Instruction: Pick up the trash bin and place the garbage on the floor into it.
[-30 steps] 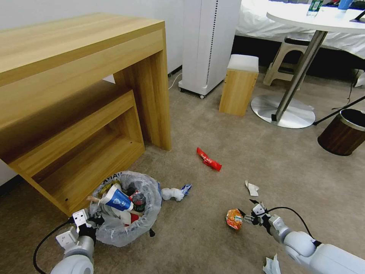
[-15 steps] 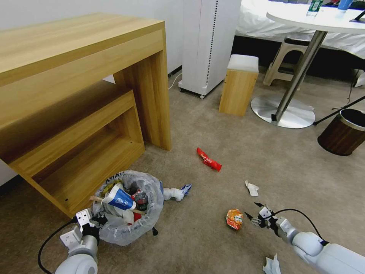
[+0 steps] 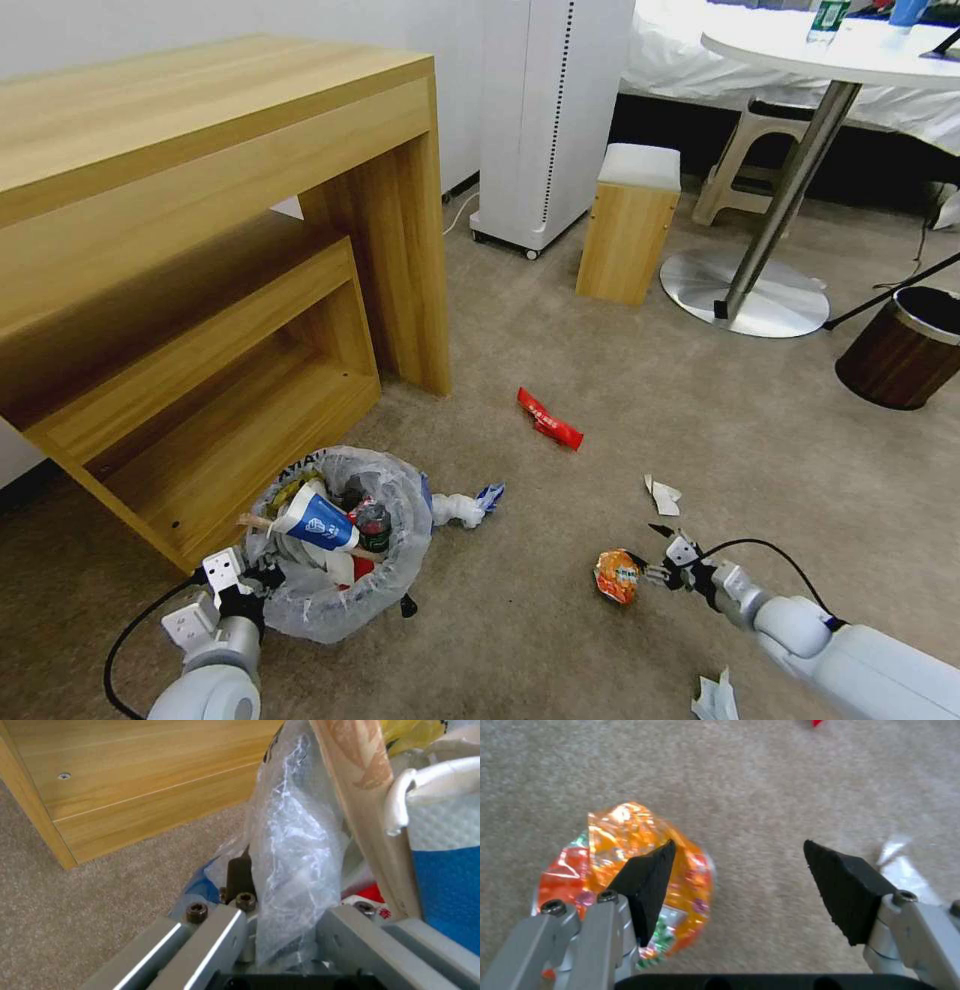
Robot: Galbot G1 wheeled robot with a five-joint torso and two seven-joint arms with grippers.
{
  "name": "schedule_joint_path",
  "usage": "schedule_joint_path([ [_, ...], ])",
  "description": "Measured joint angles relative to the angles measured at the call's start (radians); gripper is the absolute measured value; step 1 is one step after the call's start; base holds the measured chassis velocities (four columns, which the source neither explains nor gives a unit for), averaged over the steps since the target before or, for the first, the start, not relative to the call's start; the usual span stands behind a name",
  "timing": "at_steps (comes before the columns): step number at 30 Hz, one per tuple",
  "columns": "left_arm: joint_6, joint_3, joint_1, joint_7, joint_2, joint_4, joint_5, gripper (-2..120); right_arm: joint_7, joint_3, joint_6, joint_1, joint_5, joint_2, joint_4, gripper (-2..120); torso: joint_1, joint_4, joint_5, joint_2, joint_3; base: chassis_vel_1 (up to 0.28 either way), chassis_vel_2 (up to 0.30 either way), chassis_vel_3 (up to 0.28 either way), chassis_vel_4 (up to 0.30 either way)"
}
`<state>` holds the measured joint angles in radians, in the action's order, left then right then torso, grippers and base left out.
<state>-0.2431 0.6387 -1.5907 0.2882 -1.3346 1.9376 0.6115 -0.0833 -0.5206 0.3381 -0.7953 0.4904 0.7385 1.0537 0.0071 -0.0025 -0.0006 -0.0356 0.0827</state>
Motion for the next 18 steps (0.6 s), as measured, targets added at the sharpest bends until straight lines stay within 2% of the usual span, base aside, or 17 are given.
schedule_joint_path([
  [3,0.0,-0.002,0.001,0.001,-0.002,-0.003,-0.001,1,0.0,-0.024,0.004,0.015,-0.004,0.031,-0.028,67,0.0,0.0001,0.0001,0.0,0.0,0.0,0.0,0.0,0.0],
  [7,0.0,-0.004,0.004,0.001,-0.003,-0.006,-0.001,1,0.0,-0.028,0.004,0.014,-0.005,0.034,-0.022,67,0.0,0.0002,0.0001,0.0,0.0,0.0,0.0,0.0,0.0],
  [15,-0.004,-0.007,0.01,0.003,0.005,-0.006,0.003,1,-0.002,-0.024,0.002,-0.016,-0.007,0.005,0.022,67,0.0,-0.0002,0.0002,0.0,0.0,0.0,0.0,0.0,0.0],
  [18,-0.005,-0.009,0.01,0.003,0.008,-0.006,0.003,1,0.015,-0.006,-0.014,-0.046,0.022,-0.03,0.094,67,0.0,0.0,-0.0003,0.0,0.0,0.0,0.0,0.0,0.0],
])
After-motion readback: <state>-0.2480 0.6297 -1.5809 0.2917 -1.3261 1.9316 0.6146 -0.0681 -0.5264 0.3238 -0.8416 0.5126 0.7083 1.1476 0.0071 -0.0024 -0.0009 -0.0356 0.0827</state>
